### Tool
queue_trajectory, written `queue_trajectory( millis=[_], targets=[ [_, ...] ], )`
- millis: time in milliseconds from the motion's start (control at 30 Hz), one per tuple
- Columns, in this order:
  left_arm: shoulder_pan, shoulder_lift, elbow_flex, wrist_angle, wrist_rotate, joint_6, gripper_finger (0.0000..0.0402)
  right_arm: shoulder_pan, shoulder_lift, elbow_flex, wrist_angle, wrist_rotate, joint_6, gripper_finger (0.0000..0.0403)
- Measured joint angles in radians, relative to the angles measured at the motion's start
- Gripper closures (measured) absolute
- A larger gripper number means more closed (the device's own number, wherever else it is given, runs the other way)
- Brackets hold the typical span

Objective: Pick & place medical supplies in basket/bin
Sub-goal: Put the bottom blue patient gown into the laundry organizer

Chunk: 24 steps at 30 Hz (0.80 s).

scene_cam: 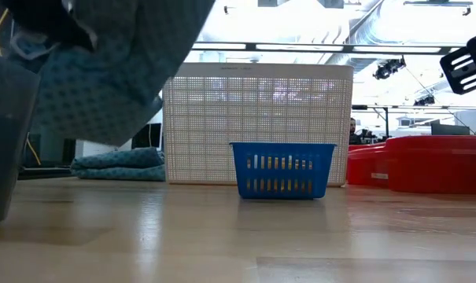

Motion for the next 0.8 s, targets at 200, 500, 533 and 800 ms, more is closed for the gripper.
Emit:
queue_trajectory(
  millis=[200, 500, 533, 800],
  targets=[
    [-0.016, 0.002, 0.036, 0.113, -0.014, 0.083, 0.037, 0.0, 0.0, 0.0, 0.0, 0.0, 0.0, 0.0177],
    [-0.015, 0.002, 0.16, 0.148, -0.018, 0.217, 0.037, 0.0, 0.0, 0.0, 0.0, 0.0, 0.0, 0.0177],
    [-0.015, 0.003, 0.175, 0.148, -0.02, 0.234, 0.037, 0.0, 0.0, 0.0, 0.0, 0.0, 0.0, 0.0177],
    [-0.014, 0.003, 0.296, 0.146, -0.073, 0.338, 0.037, 0.0, 0.0, 0.0, 0.0, 0.0, 0.0, 0.0177]
  ],
)
